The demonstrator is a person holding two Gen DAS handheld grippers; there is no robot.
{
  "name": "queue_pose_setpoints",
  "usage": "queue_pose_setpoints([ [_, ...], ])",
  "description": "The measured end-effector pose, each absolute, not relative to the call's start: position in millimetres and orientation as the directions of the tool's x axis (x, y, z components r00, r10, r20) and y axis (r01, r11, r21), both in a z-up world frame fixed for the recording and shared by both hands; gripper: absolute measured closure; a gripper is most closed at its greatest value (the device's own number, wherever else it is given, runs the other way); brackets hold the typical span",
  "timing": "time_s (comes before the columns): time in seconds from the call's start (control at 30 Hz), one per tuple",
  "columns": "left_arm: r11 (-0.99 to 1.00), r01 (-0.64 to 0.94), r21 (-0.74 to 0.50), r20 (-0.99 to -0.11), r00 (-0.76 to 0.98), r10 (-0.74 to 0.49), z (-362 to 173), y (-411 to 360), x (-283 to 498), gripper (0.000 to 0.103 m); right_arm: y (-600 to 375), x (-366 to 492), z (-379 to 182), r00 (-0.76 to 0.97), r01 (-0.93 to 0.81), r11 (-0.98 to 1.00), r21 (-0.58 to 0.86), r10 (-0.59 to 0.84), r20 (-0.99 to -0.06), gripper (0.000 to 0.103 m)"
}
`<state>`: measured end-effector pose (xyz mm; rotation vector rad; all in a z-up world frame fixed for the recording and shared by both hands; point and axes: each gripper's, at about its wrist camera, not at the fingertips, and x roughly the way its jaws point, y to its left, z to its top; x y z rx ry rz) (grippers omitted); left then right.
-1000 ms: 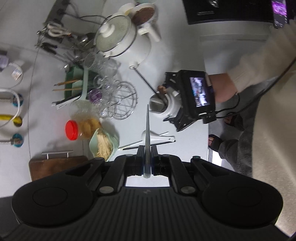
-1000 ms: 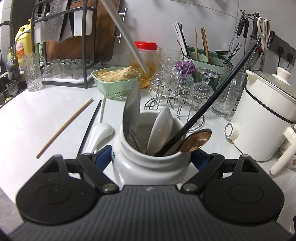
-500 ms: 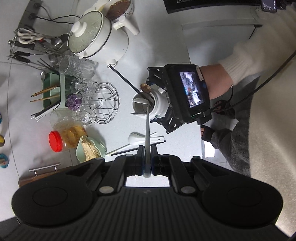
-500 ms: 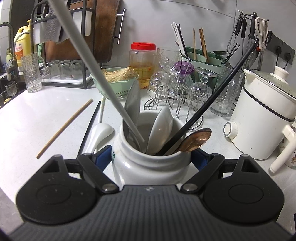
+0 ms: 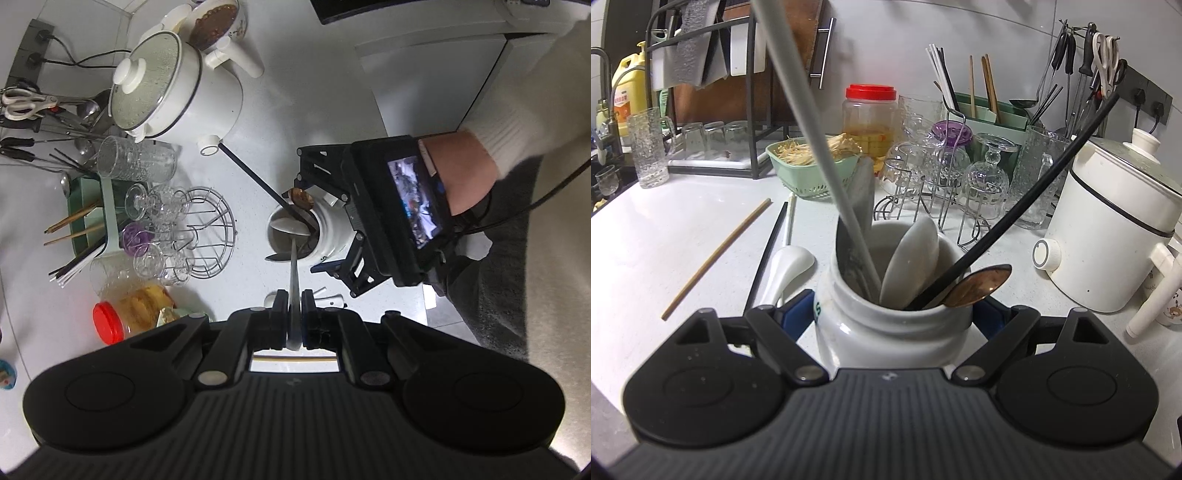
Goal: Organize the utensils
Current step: 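Lower the white chopstick into the white mug with the left tool, then open the left tool to release the white chopstick in the mug, then withdraw the open left tool up from the mug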
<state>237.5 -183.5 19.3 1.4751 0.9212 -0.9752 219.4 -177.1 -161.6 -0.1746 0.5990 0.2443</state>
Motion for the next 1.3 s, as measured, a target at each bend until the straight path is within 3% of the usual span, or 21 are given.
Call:
queue_pose_setpoints([
  [0.6, -0.018, 0.945, 0.327, -0.945, 0.327, -0.017, -16.3, -184.4, 271.2, 0.094, -174.6, 220.0, -162.7, 0.808, -0.252, 0.963, -0.097, 0.154, -0.569, 0.012],
  [0.67, 0.005, 0.944, 0.33, -0.944, 0.33, -0.02, -15.4, -182.3, 274.7, 0.089, -173.9, 220.3, -162.5, 0.807, -0.248, 0.964, -0.097, 0.151, -0.571, 0.012],
  [0.73, 0.033, 0.939, 0.343, -0.939, 0.343, -0.021, -13.1, -180.5, 278.2, 0.067, -173.0, 220.8, -162.4, 0.806, -0.246, 0.964, -0.096, 0.149, -0.572, 0.012],
  [0.8, 0.057, 0.936, 0.348, -0.935, 0.351, -0.043, -7.0, -177.8, 281.5, 0.055, -173.1, 220.9, -162.3, 0.806, -0.245, 0.965, -0.096, 0.148, -0.573, 0.012],
  [1.0, 0.174, 0.924, 0.34, -0.925, 0.362, -0.115, 21.3, -169.1, 287.7, 0.048, -173.4, 220.2, -162.4, 0.807, -0.242, 0.966, -0.094, 0.147, -0.572, 0.012],
  [1.3, 0.382, 0.884, 0.27, -0.897, 0.375, -0.233, 49.7, -134.7, 283.5, 0.048, -171.8, 221.3, -161.8, 0.806, -0.236, 0.967, -0.093, 0.142, -0.574, 0.012],
])
